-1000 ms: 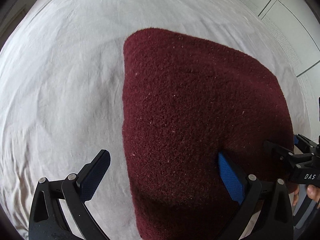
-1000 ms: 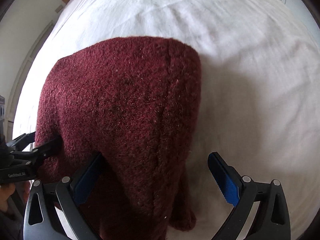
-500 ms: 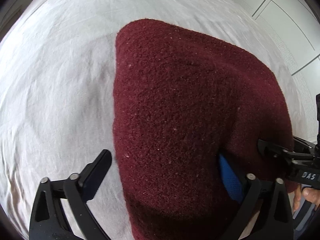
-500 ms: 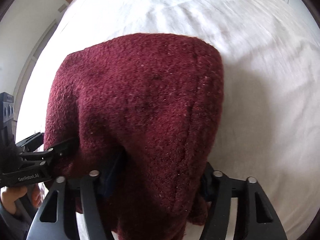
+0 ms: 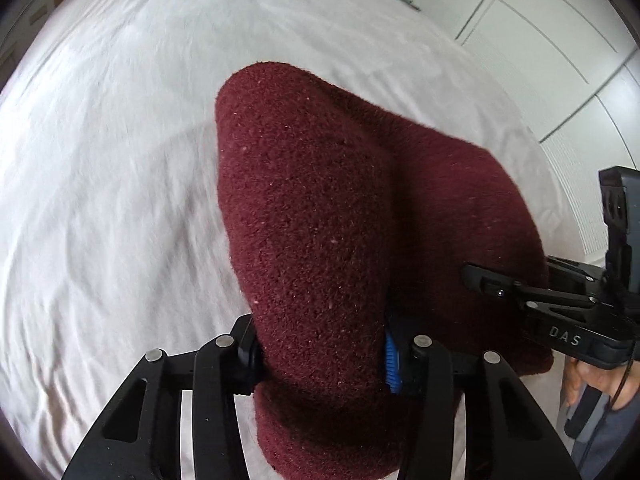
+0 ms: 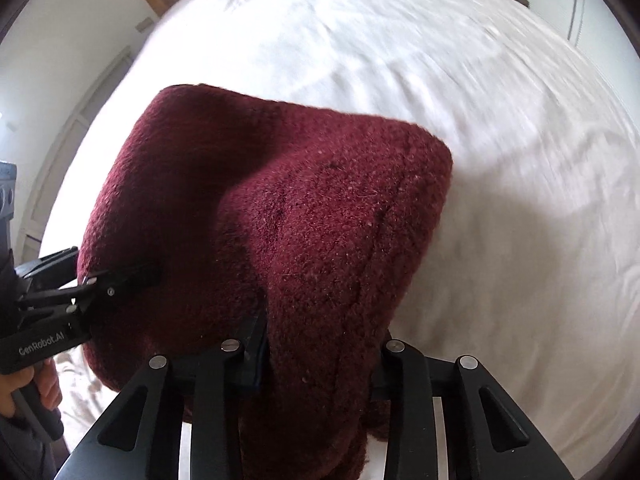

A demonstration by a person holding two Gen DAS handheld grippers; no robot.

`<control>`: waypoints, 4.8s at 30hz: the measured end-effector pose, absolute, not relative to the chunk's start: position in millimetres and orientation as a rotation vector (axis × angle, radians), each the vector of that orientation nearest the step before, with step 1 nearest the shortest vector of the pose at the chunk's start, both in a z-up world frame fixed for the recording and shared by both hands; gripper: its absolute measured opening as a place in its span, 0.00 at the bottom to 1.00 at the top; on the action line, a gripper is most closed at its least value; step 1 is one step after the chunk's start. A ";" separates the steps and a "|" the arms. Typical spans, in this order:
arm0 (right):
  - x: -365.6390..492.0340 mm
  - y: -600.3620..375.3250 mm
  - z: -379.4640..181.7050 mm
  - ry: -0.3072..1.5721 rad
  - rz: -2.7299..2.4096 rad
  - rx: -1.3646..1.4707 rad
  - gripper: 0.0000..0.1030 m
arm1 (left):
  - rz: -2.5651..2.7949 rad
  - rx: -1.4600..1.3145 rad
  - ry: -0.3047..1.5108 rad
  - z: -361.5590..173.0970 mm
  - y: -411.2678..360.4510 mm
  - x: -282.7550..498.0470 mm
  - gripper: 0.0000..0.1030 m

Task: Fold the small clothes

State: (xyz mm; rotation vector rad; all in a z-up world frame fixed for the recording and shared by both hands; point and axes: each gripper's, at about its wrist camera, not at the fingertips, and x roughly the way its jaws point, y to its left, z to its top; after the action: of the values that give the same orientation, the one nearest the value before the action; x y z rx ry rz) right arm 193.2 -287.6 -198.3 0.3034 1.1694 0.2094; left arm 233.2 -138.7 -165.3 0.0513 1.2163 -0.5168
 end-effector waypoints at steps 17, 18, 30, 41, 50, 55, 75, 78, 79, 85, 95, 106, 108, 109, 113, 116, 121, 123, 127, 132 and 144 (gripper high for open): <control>196.2 -177.9 -215.5 1.231 0.256 0.187 0.33 | -0.411 -0.011 1.188 -152.0 -35.7 201.3 0.40; 193.7 -176.3 -223.0 1.236 0.250 0.185 0.34 | -0.403 -0.011 1.205 -162.1 -32.0 198.4 0.40; 172.9 -197.8 -192.1 1.193 0.204 0.098 0.71 | -0.311 0.002 1.229 -175.0 -10.5 199.0 0.63; 151.9 -182.0 -182.8 1.112 0.195 0.053 0.84 | -0.205 0.024 1.168 -146.3 14.9 175.8 0.99; 155.4 -205.8 -223.4 1.110 0.149 0.121 1.00 | -0.161 -0.006 1.177 -170.6 30.1 170.8 0.99; 152.1 -213.6 -237.4 1.113 0.158 0.152 1.00 | -0.165 0.039 1.154 -182.7 29.7 168.8 1.00; 118.6 -209.6 -164.8 1.006 0.104 0.066 1.00 | -0.052 -0.001 1.082 -143.6 38.2 150.4 0.99; 98.5 -215.0 -140.4 0.975 0.094 0.059 1.00 | -0.043 0.009 1.060 -118.1 39.7 137.5 0.99; 91.4 -216.3 -133.8 0.967 0.090 0.060 1.00 | -0.038 0.020 1.054 -111.9 39.1 133.9 0.99; 56.0 -231.4 -110.7 0.929 0.052 0.071 1.00 | -0.032 0.086 1.023 -83.6 36.8 98.5 0.99; 25.5 -241.0 -114.5 0.953 0.025 0.059 1.00 | -0.023 0.060 1.046 -90.8 50.2 58.5 0.99; 19.3 -247.6 -114.8 0.959 0.003 0.073 1.00 | -0.021 0.077 1.045 -88.6 45.6 56.0 0.99; 18.9 -248.5 -114.9 0.960 0.004 0.073 1.00 | -0.026 0.080 1.049 -89.0 43.3 56.1 0.99; 19.1 -248.3 -114.9 0.961 0.002 0.072 1.00 | -0.027 0.083 1.051 -89.4 42.5 56.3 0.99; 17.9 -248.8 -116.3 0.964 -0.001 0.067 1.00 | -0.035 0.082 1.056 -90.2 40.7 56.6 0.99; 17.4 -248.2 -116.9 0.968 0.000 0.067 1.00 | -0.041 0.070 1.052 -88.3 39.9 57.8 0.99; 16.8 -246.2 -116.7 0.971 -0.004 0.065 1.00 | -0.045 0.072 1.054 -88.5 36.4 57.7 0.99; 15.5 -246.7 -115.5 0.961 -0.007 0.069 1.00 | -0.047 0.072 1.056 -89.5 35.8 57.1 0.99; 15.7 -248.3 -116.0 0.969 -0.006 0.068 1.00 | -0.042 0.074 1.057 -90.1 36.4 56.4 0.99; 15.3 -246.8 -117.2 0.980 -0.001 0.053 1.00 | -0.044 0.068 1.056 -89.6 38.3 57.0 0.99; 15.9 -244.6 -121.7 0.995 0.004 0.046 1.00 | -0.052 0.079 1.077 -95.3 35.9 55.1 0.99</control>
State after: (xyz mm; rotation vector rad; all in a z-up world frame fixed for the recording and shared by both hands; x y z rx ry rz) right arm 15.9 -244.6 -121.7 0.0456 0.9945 0.0043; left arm 55.1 35.9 -95.3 0.0795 1.0773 -0.0521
